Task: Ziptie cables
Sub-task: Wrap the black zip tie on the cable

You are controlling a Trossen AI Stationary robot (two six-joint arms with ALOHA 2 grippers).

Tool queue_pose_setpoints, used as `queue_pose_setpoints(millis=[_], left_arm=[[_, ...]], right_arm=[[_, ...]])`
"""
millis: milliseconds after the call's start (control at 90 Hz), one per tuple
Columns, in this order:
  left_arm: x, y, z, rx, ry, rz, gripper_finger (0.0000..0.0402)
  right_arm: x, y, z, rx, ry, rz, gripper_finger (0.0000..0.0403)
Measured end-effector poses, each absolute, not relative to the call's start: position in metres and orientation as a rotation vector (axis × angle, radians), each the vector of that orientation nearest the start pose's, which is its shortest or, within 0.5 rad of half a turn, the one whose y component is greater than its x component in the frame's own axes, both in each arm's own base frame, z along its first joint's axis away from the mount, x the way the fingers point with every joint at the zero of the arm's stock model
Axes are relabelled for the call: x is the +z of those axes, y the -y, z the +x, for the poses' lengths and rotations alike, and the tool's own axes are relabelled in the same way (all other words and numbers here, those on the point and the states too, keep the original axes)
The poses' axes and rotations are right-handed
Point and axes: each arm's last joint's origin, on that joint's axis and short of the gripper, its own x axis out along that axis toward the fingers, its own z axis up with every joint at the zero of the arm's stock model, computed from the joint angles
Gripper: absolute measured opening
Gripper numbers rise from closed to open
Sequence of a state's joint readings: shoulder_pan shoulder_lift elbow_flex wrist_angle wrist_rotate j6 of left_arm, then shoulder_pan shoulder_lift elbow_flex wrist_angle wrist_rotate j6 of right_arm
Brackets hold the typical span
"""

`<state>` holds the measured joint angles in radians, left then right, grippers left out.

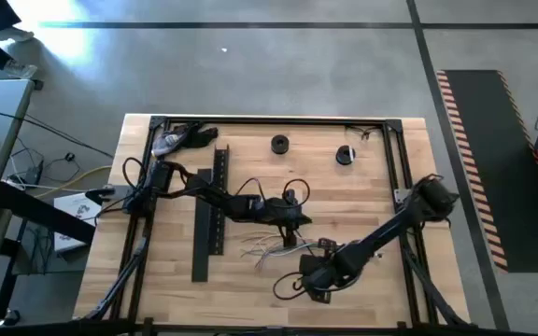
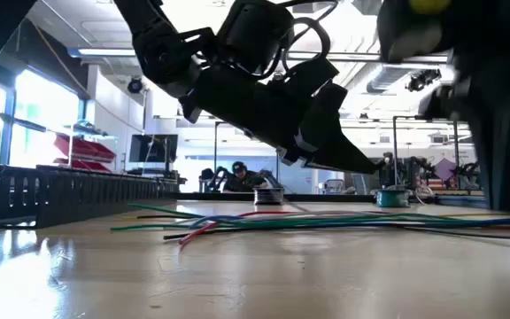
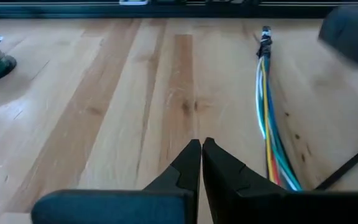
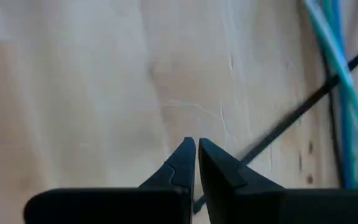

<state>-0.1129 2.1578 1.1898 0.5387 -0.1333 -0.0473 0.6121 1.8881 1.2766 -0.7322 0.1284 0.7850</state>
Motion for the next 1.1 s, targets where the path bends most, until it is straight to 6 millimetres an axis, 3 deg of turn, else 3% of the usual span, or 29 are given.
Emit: queue_pose_setpoints(millis=[211,389,578,667,867,1100], left_arm=[[0.122,0.045,0.437,0.037,-0.45,0.021,0.0],[0.151,0.045,0.431,0.032,-0.454,0.051,0.0],[0.157,0.048,0.427,0.024,-0.468,0.056,0.0],[0.158,0.048,0.424,0.032,-0.513,0.051,0.0],[0.174,0.057,0.405,0.176,-0.631,0.173,0.0],[0.191,0.062,0.371,0.198,-0.832,0.238,0.0]], right_arm=[[0.188,-0.203,0.285,-0.198,-1.238,0.215,0.0013],[0.187,-0.204,0.281,-0.28,-1.215,0.216,0.0059],[0.185,-0.198,0.277,-0.357,-1.284,0.257,0.0114],[0.175,-0.2,0.273,-0.373,-1.304,0.298,0.0132],[0.149,-0.208,0.258,-0.34,-1.299,0.366,0.0145],[0.16,-0.207,0.259,-0.328,-1.167,0.292,0.0144]])
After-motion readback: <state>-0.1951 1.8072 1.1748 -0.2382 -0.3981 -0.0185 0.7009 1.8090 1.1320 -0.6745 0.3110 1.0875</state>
